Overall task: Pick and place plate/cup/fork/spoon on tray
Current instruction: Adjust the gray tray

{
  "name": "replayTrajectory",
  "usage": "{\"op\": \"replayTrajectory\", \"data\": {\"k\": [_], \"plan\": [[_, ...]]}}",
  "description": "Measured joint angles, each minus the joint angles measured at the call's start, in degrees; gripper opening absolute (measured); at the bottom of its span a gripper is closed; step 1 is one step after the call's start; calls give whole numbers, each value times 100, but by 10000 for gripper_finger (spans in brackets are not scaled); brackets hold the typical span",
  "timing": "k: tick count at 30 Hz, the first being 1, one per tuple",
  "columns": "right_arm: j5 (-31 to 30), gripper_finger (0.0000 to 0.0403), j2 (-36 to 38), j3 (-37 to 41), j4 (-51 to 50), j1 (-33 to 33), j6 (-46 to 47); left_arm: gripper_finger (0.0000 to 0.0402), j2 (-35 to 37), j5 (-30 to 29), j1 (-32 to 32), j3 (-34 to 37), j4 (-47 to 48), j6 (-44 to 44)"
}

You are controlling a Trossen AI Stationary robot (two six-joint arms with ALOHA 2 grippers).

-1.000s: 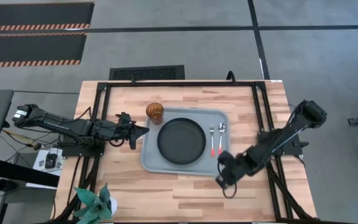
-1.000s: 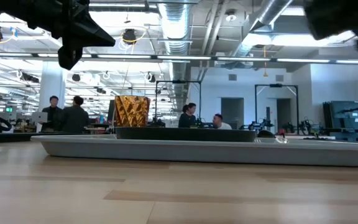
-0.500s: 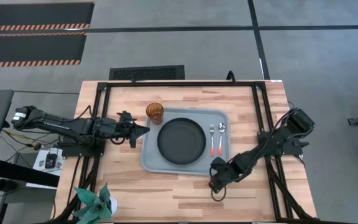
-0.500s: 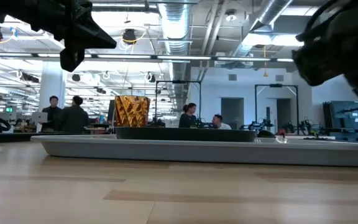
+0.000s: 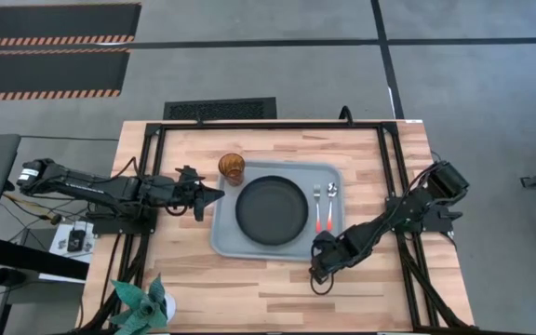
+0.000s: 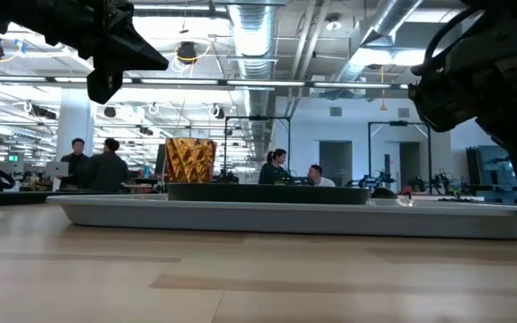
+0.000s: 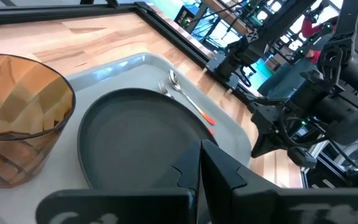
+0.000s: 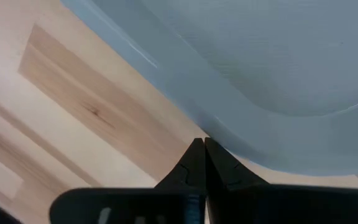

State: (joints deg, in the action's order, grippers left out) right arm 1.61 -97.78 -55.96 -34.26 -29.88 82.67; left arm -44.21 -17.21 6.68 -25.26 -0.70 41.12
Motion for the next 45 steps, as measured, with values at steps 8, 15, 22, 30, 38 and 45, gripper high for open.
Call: {"op": "replayTrajectory", "data": {"k": [8,15,22,30,38,45], "plan": [[-33,7,2,0,-379,5,-2,0,0,-7,-4,0,1,0],[-101,7,2,-1,-458,3,-65,0,0,-21,-4,0,146,5],[-198,7,224,0,-490,-18,-294,0,379,-137,-4,0,922,253],[-217,7,1205,0,-796,50,-803,0,1017,-204,-4,0,2517,1001],[-582,5,2243,0,-2849,1322,-823,0,843,-151,-4,4,2706,1058],[-469,4,2859,779,-2457,2996,-2014,0,826,-79,-4,4,2569,786]]}}
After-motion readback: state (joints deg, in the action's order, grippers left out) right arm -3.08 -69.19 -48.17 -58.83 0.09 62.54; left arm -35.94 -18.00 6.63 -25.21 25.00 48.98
